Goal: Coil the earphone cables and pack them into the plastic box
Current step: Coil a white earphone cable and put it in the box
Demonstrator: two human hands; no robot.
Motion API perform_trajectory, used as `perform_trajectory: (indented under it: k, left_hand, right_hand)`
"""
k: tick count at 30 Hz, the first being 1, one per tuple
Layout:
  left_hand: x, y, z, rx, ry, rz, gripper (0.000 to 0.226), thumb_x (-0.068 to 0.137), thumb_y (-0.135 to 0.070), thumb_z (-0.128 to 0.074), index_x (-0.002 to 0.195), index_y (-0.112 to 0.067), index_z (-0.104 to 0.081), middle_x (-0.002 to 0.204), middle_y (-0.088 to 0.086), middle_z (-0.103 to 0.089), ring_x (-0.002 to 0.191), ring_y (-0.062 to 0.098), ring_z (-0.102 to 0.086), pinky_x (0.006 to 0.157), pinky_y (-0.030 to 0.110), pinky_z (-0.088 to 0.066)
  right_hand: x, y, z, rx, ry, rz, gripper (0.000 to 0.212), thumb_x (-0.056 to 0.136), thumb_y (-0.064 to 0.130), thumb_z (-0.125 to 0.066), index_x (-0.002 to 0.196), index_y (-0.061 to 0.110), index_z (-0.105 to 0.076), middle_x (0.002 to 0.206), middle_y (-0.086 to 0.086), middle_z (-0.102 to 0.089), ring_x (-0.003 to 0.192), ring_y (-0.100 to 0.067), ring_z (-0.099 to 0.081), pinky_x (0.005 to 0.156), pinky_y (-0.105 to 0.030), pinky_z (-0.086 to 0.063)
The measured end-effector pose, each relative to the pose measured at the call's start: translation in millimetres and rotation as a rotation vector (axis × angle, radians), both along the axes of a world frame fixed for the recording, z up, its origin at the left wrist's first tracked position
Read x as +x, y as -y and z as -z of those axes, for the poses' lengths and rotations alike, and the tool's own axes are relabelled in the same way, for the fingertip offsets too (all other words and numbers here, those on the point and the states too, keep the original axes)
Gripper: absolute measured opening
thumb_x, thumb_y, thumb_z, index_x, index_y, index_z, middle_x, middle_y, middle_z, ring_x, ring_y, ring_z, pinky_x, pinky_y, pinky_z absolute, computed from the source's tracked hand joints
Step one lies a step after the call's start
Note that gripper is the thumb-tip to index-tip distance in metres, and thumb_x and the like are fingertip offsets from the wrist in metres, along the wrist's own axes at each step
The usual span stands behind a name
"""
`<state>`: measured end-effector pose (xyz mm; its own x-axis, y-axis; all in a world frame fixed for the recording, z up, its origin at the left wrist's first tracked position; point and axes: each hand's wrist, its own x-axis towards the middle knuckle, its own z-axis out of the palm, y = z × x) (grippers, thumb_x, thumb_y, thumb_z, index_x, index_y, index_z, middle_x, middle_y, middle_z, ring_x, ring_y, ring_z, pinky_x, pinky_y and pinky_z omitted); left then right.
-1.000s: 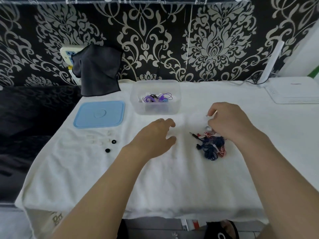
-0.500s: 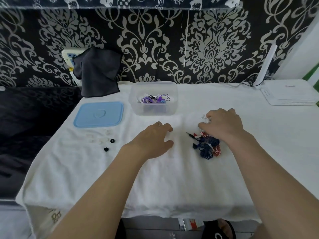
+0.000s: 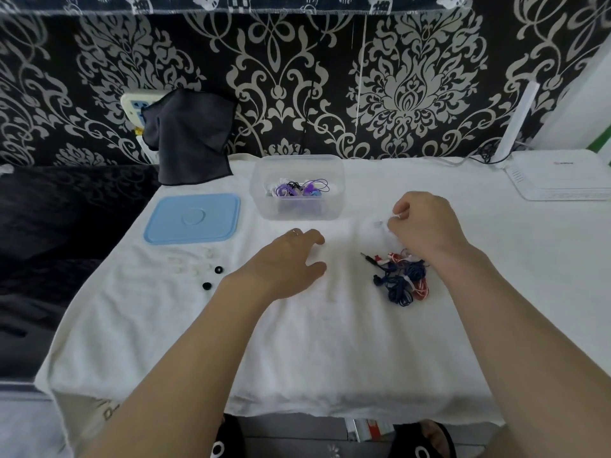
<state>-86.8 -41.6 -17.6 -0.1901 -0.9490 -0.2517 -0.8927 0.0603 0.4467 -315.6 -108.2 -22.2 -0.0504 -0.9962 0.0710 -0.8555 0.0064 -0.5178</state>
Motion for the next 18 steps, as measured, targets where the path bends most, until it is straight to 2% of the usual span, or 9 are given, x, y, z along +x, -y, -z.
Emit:
perform_trajectory:
  k: [2,4,6,10,12,15,18]
  left_hand:
    - [2.8,0.8,-2.1,-0.04,-0.049,-0.029,0.045,0.101,-0.038,-0.057,0.143,-0.028,-0.045,0.133,0.0,-0.052,0.12,0.017,-0.053,0.101,0.031,-0.044]
    - [5.2,2.1,-5.6,-0.067,-0.152,-0.072,0.044,0.1,-0.039,-0.058,0.141,-0.028,-0.047,0.13,-0.001,-0.055,0.115,0.015,-0.055,0.094,0.027,-0.044]
    - [8.3,2.7,-10.0,-0.045,-0.292,-0.142,0.039,0.103,-0.044,-0.051,0.14,-0.033,-0.047,0.126,-0.003,-0.058,0.108,0.015,-0.058,0.089,0.026,-0.043]
    - [19.0,3.4,-21.6,0.068,-0.659,-0.362,0.037,0.105,-0.057,-0.03,0.133,-0.041,-0.047,0.121,-0.004,-0.063,0.108,0.015,-0.067,0.106,0.039,-0.048]
    - [27.3,2.7,-26.1,0.117,-0.761,-0.451,0.039,0.105,-0.055,-0.032,0.134,-0.036,-0.05,0.121,0.001,-0.064,0.105,0.019,-0.071,0.104,0.042,-0.052]
    - [36.3,-3.7,-26.1,0.229,-0.784,-0.462,0.037,0.105,-0.047,-0.038,0.13,-0.027,-0.055,0.122,0.008,-0.066,0.099,0.025,-0.075,0.1,0.043,-0.056]
    - [42.0,-8.5,-18.3,0.337,-0.701,-0.403,0.032,0.103,-0.038,-0.045,0.123,-0.018,-0.06,0.12,0.011,-0.069,0.095,0.023,-0.076,0.1,0.042,-0.057]
  right_hand:
    - [4.5,-0.8,-12.9,-0.074,0.172,0.0,0.016,0.087,0.012,-0.067,0.102,0.012,-0.071,0.093,-0.002,-0.07,0.085,-0.017,-0.066,0.07,-0.023,-0.05]
    - [12.7,-3.6,-25.6,-0.119,0.308,-0.011,0.011,0.085,0.013,-0.069,0.096,0.015,-0.071,0.083,0.004,-0.067,0.066,0.001,-0.061,0.055,-0.008,-0.042]
    - [26.2,-6.7,-34.4,-0.106,0.461,-0.035,0.008,0.085,0.012,-0.071,0.092,0.017,-0.072,0.081,0.005,-0.068,0.058,0.009,-0.059,0.052,-0.004,-0.042]
    - [50.3,-17.6,-49.7,0.118,0.737,-0.156,0.007,0.087,0.009,-0.071,0.092,0.012,-0.075,0.083,-0.004,-0.071,0.058,-0.004,-0.065,0.057,-0.019,-0.054]
    - [60.4,-23.7,-49.3,0.273,0.78,-0.247,0.008,0.088,0.006,-0.069,0.094,0.006,-0.075,0.085,-0.009,-0.07,0.061,-0.01,-0.067,0.064,-0.029,-0.061]
    - [79.1,-30.8,-36.1,0.396,0.727,-0.273,0.01,0.086,0.008,-0.071,0.094,0.004,-0.076,0.091,-0.017,-0.072,0.076,-0.017,-0.066,0.083,-0.041,-0.06]
    - [94.4,-35.0,-21.9,0.462,0.68,-0.282,0.008,0.084,0.013,-0.073,0.09,0.01,-0.077,0.085,-0.008,-0.073,0.078,-0.014,-0.067,0.083,-0.036,-0.058]
